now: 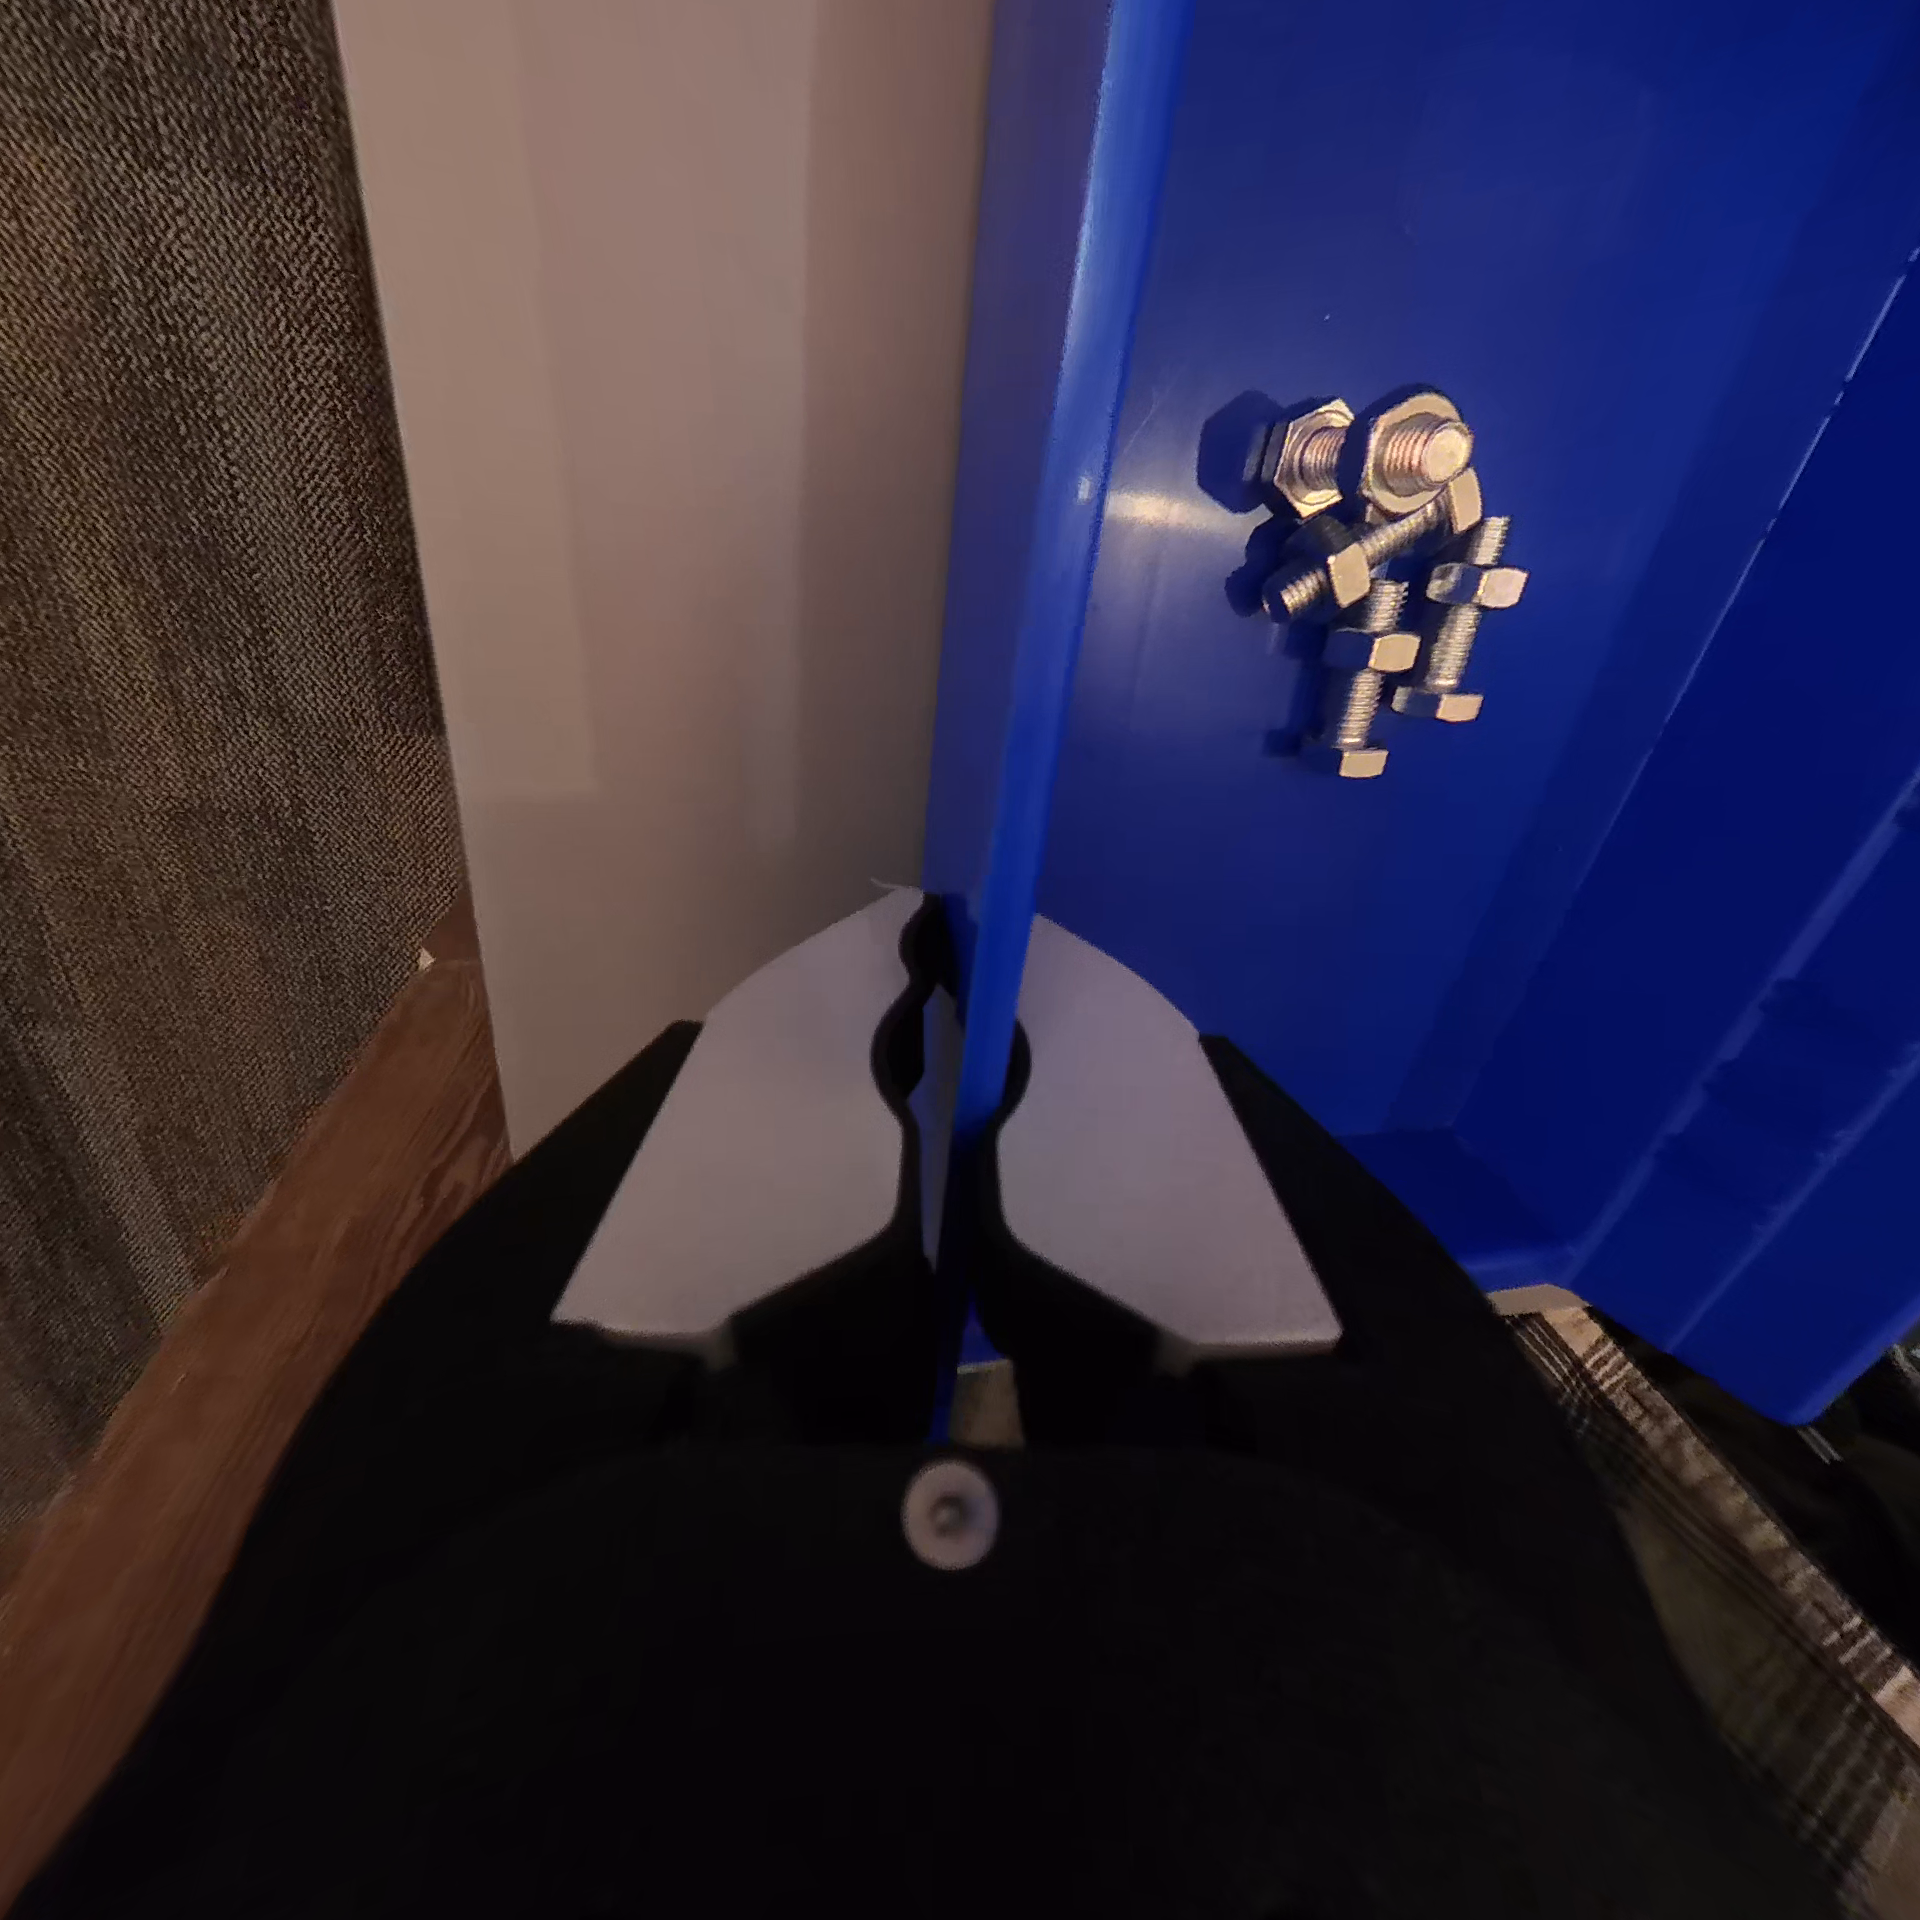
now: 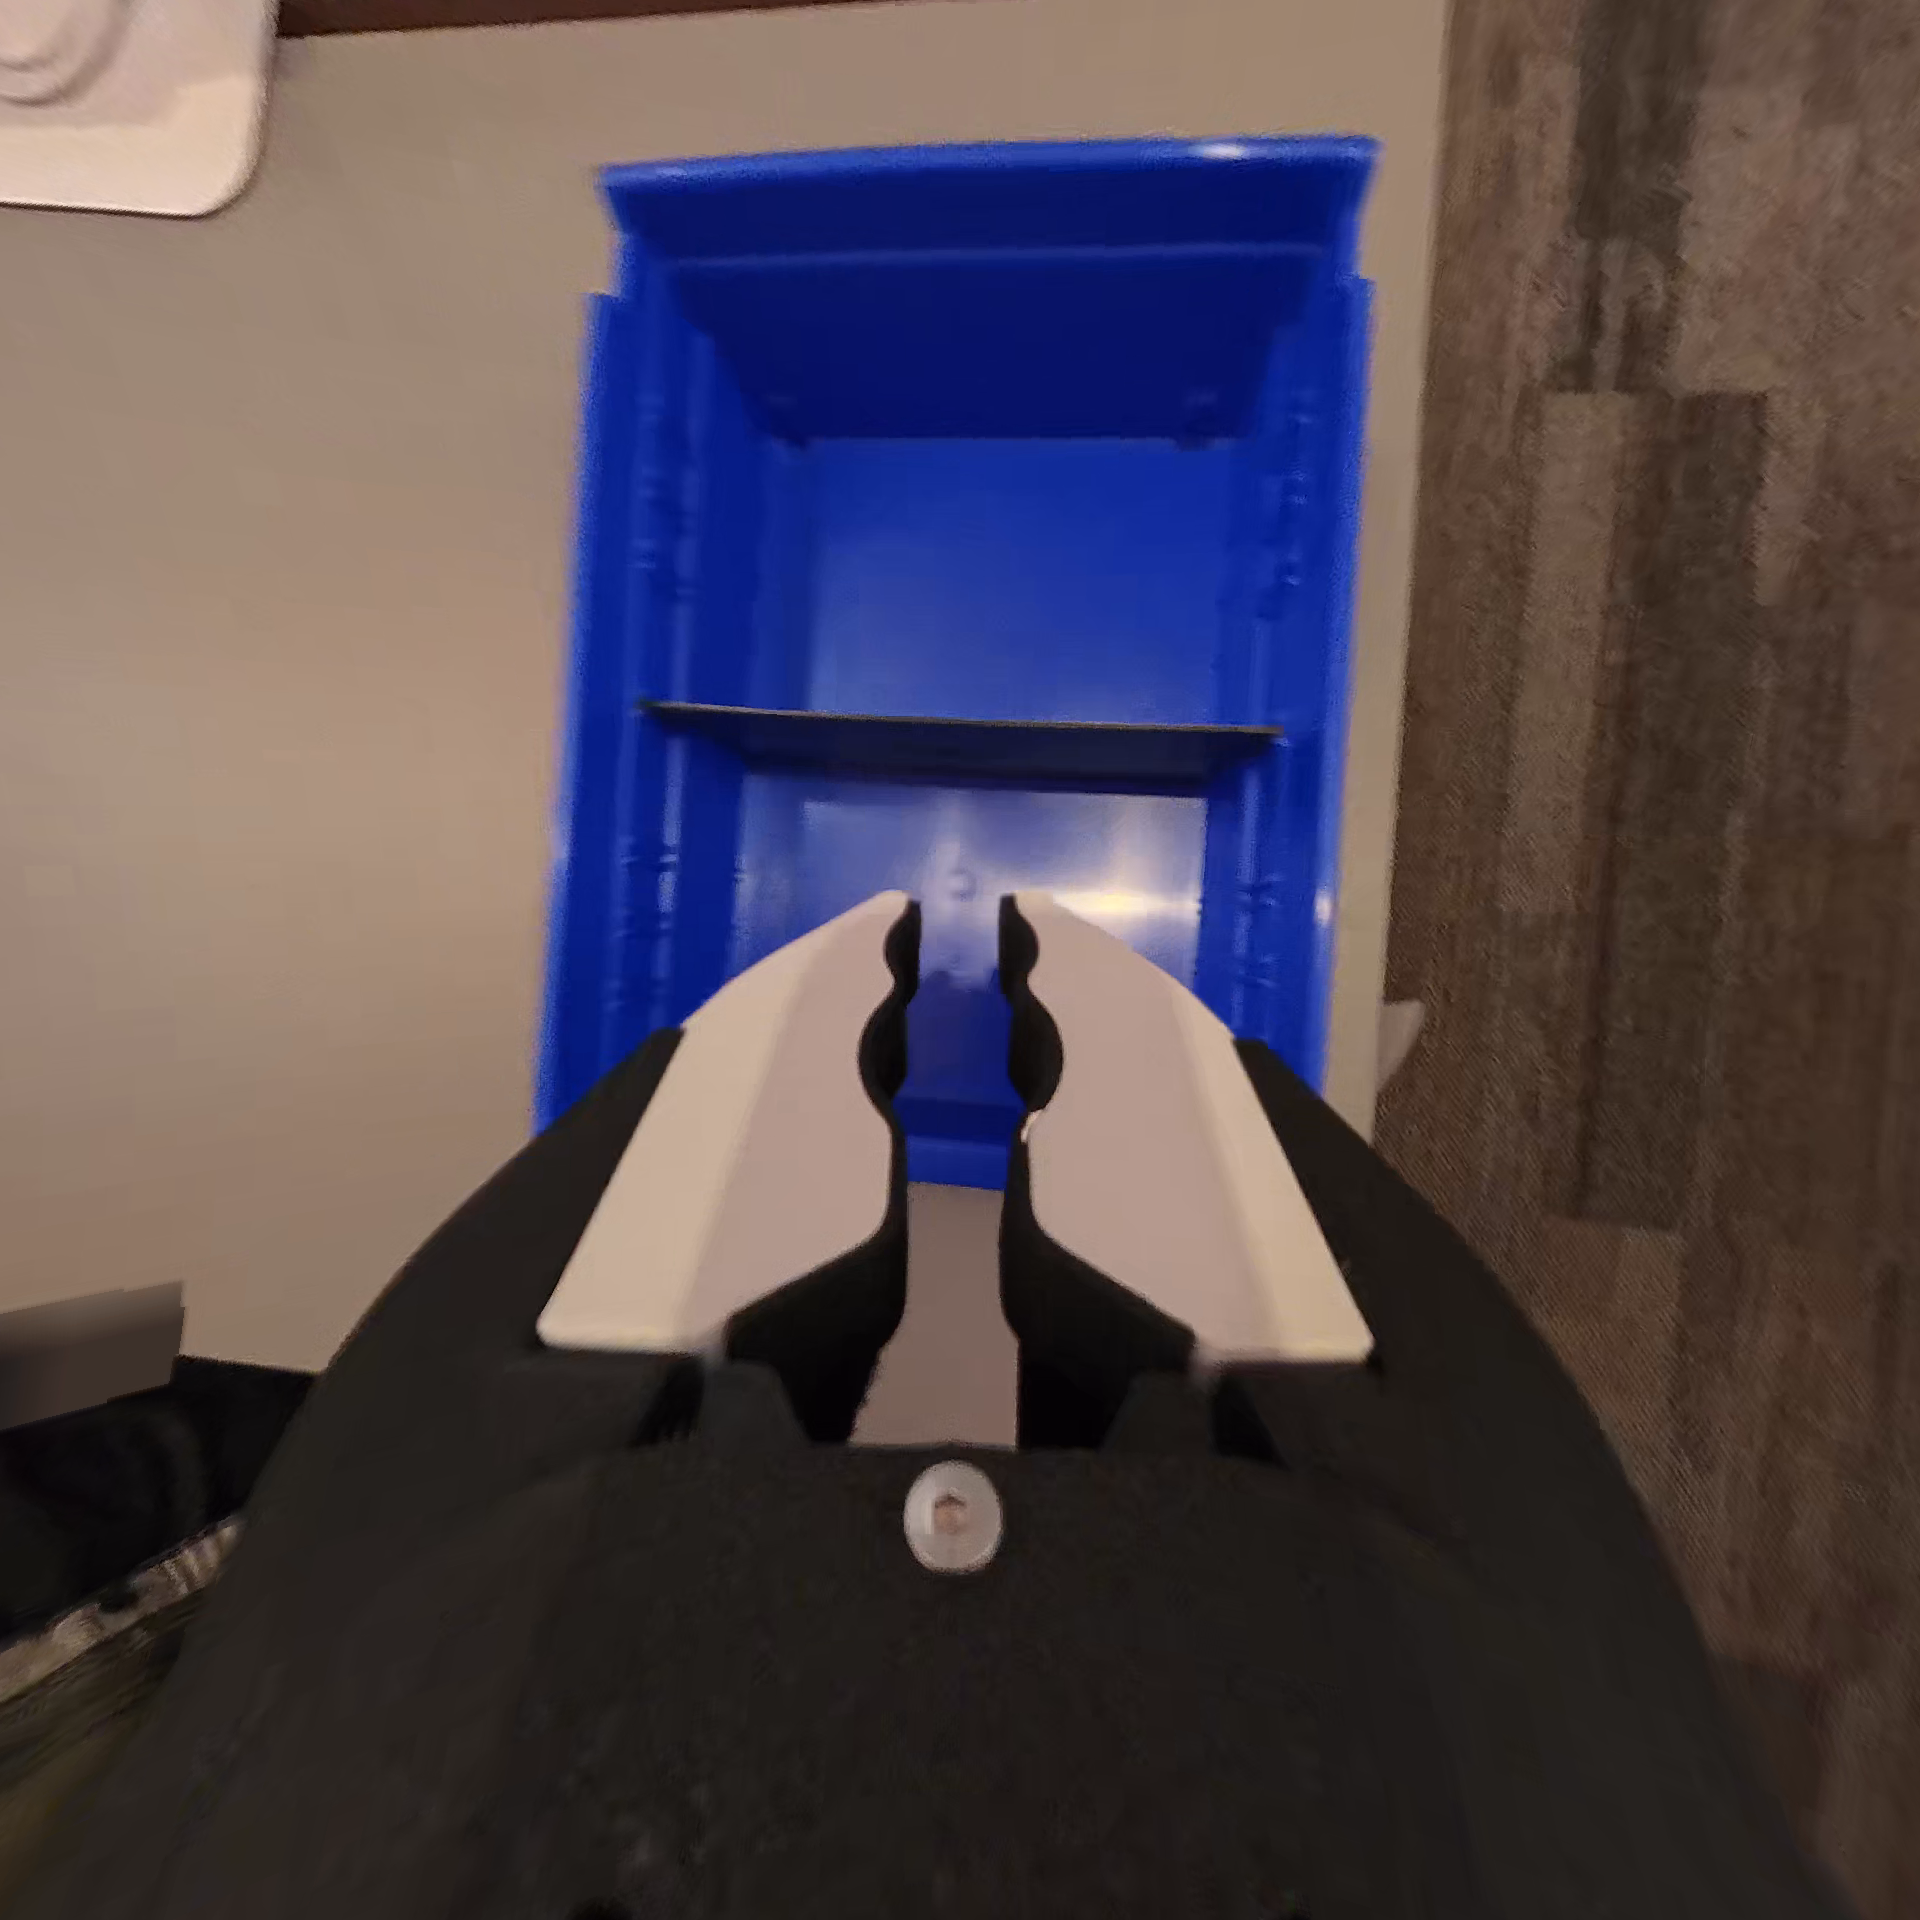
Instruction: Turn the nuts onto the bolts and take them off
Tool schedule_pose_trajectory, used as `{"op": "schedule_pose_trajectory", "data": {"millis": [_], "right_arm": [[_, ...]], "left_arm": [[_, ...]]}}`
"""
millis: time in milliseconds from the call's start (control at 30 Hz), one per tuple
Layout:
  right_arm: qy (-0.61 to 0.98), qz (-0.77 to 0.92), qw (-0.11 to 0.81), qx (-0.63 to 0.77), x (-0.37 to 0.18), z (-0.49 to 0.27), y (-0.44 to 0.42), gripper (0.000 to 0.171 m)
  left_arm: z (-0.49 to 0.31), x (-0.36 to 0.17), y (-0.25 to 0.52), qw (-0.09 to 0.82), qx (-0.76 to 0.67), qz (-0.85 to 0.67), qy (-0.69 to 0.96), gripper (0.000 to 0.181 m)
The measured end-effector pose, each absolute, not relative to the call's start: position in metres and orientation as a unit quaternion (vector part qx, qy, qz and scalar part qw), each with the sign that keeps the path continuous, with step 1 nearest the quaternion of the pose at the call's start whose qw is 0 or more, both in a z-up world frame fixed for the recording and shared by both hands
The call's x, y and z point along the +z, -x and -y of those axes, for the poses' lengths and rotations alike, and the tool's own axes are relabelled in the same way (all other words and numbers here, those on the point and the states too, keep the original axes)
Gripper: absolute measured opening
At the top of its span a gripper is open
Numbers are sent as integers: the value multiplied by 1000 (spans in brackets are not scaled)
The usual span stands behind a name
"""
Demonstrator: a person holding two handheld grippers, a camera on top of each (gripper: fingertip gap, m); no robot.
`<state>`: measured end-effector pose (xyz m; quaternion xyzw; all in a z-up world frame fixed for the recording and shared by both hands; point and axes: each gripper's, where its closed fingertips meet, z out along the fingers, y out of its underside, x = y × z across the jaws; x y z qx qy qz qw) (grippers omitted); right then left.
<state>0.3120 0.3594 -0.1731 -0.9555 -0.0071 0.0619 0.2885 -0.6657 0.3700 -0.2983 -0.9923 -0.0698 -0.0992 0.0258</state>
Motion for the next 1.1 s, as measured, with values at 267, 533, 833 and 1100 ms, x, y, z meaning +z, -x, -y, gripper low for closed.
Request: {"op": "schedule_pose_trajectory", "data": {"millis": [267,533,833,1100], "right_arm": [[934,81,337,82,-165,-338,-227,13],[928,111,336,115,-184,-321,-177,12],[927,125,327,134,-191,-316,-155,13],[926,133,321,148,-196,-313,-141,13]], "left_arm": [[-377,-298,685,34,-100,66,992,5],[-384,-299,695,36,-102,52,993,5],[-388,-299,700,41,-104,51,992,5],[-390,-299,704,47,-104,46,992,5]]}}
